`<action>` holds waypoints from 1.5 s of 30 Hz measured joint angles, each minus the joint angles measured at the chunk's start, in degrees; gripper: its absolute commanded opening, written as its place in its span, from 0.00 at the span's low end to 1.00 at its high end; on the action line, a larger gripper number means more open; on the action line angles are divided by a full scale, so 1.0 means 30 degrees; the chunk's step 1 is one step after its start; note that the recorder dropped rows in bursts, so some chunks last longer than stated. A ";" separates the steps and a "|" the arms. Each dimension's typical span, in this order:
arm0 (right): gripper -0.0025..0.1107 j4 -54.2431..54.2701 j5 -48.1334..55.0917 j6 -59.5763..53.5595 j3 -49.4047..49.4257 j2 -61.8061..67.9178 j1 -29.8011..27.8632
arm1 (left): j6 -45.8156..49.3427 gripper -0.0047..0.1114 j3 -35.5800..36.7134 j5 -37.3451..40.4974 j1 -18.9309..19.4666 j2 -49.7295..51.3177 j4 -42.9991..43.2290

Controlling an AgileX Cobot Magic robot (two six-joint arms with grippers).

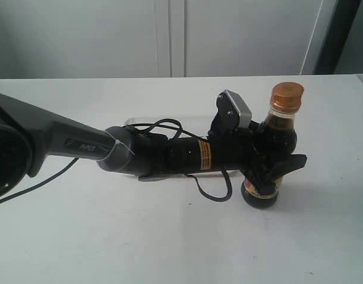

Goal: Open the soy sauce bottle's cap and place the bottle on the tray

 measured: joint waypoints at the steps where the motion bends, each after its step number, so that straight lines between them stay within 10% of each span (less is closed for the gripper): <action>1: 0.02 0.0005 -0.0248 0.0154 0.0000 0.0000 0.0000 | -0.0009 0.04 0.0000 0.0012 0.0000 0.0000 0.0000; 21: 0.02 -0.0687 -0.0500 -0.1900 -0.7883 0.8316 0.0000 | -0.0156 0.04 0.0000 0.0081 0.0000 -0.0006 0.0000; 45: 0.02 -0.2555 0.1336 -1.7247 -0.9589 1.9927 0.0062 | -0.0267 0.04 -0.0031 0.0679 0.0000 -0.0121 0.0000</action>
